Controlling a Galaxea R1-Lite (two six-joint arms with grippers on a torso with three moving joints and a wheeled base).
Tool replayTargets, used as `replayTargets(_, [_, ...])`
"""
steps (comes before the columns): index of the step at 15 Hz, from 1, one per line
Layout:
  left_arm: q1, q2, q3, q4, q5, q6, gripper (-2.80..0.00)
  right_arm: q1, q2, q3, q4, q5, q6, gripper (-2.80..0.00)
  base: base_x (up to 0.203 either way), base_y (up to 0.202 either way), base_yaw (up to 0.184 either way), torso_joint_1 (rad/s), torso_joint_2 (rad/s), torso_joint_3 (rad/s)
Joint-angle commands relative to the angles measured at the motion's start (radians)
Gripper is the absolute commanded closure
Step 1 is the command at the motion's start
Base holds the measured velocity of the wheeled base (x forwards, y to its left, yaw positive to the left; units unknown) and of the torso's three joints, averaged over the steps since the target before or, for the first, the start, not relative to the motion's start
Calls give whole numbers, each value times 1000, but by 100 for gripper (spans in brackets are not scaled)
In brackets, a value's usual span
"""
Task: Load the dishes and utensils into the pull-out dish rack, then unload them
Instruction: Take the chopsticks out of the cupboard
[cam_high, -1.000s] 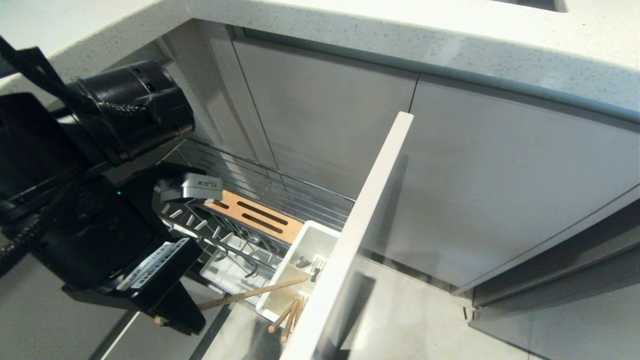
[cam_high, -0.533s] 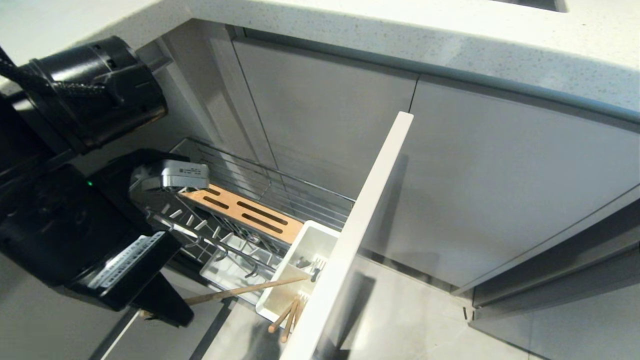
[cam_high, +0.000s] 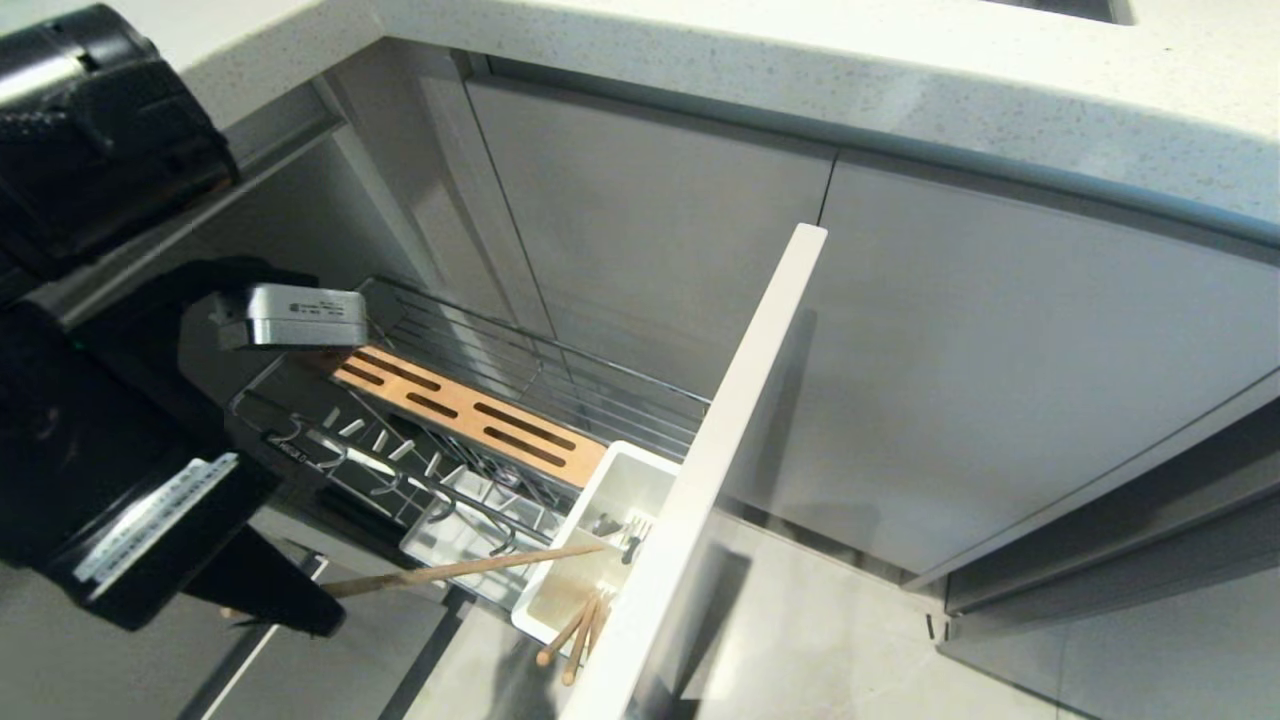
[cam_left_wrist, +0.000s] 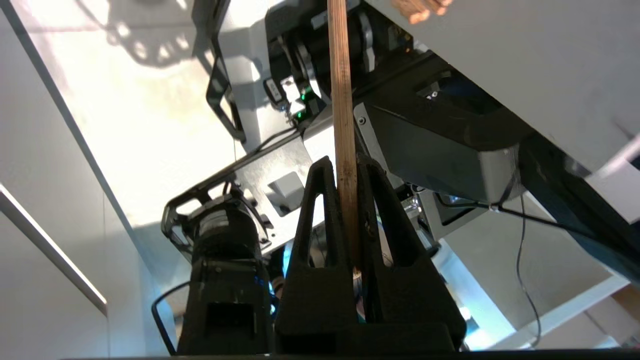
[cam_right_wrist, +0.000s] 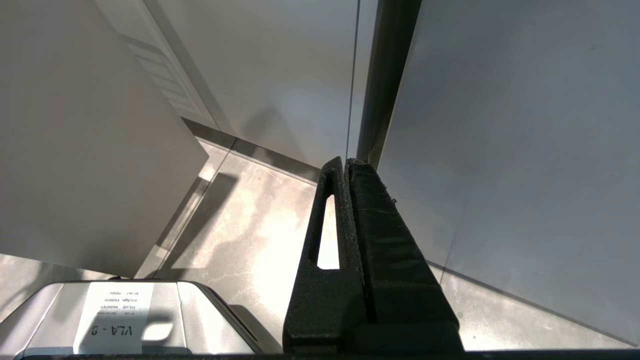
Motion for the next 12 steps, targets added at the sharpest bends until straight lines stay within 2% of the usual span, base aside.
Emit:
replayTargets(1, [0, -33, -15, 8, 0, 0, 0, 0, 1, 2, 0, 0, 0, 0, 0, 0, 0, 0, 0, 0])
replayTargets(7, [2, -97, -54, 8, 9, 16, 0, 0, 1, 2, 0, 0, 0, 0, 0, 0, 0, 0, 0, 0])
replayTargets(12, [5, -216, -67, 8, 74, 19, 0, 0, 1, 2, 0, 0, 0, 0, 0, 0, 0, 0, 0, 0])
